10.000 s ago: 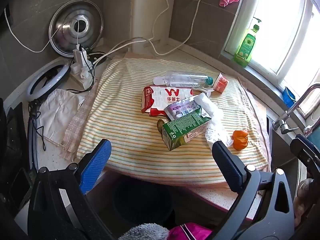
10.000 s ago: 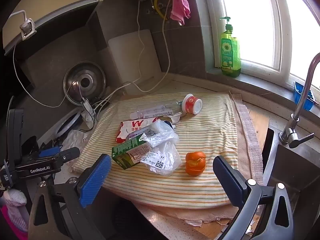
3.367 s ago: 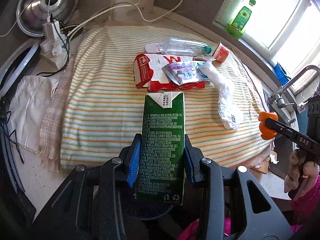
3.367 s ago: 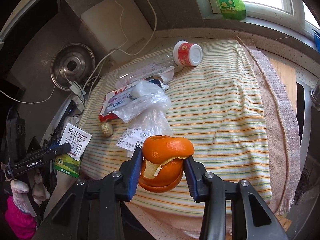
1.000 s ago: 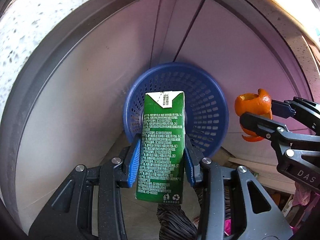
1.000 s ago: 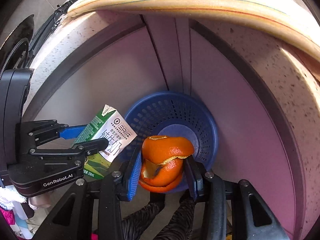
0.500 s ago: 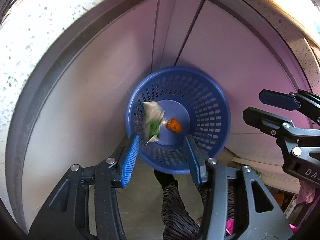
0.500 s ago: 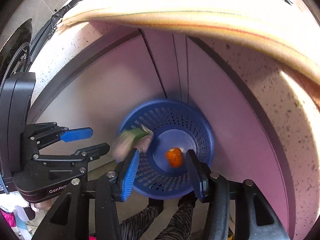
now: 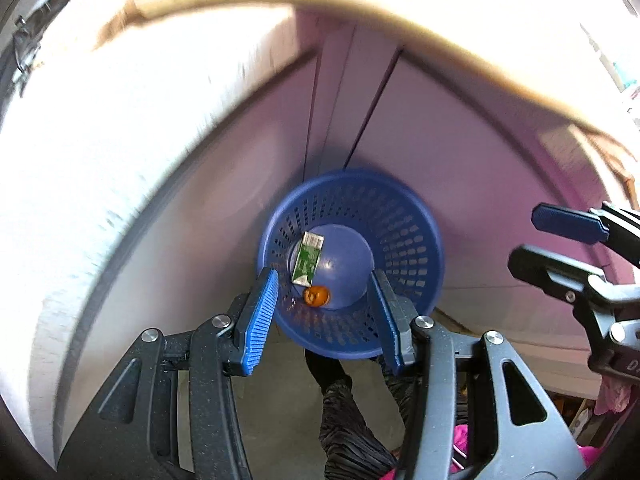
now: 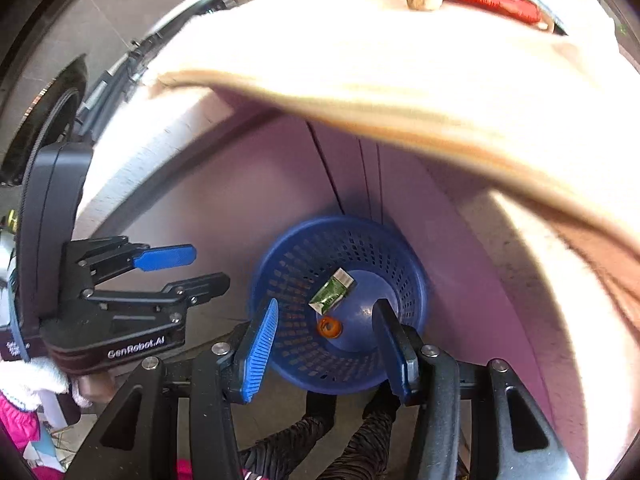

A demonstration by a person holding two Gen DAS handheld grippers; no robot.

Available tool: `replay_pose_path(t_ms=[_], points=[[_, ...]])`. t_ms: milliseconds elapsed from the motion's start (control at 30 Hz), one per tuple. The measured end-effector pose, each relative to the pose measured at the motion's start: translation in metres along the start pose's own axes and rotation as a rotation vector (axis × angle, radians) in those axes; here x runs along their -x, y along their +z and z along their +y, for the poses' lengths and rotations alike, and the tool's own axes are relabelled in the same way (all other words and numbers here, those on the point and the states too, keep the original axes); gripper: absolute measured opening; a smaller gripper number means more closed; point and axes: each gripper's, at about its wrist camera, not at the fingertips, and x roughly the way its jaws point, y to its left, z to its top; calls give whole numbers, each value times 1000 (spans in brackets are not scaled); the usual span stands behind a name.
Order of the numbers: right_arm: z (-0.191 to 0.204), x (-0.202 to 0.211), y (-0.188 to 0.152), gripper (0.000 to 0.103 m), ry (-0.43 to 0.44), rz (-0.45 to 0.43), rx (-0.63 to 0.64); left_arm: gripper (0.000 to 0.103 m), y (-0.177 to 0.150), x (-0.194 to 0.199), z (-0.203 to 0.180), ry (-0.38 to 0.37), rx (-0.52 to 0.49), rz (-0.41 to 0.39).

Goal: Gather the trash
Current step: 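Open both tools to drop the carton and orange into the basket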

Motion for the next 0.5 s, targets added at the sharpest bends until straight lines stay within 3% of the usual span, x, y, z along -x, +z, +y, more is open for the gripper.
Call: replay_pose_path(t_ms=[267, 367, 467, 500], points=[[-7, 64, 6, 68, 23, -109, 21, 48, 27, 47, -10, -22, 15, -100], [-14, 86, 8, 74, 20, -156, 20, 59, 41, 64, -14, -38, 24, -146], [-25, 108, 13, 76, 10, -194, 7, 60, 58, 78, -20, -64, 36, -186], [-30, 115, 15, 82, 8, -207, -2, 60, 64, 82, -23, -70, 38, -197]])
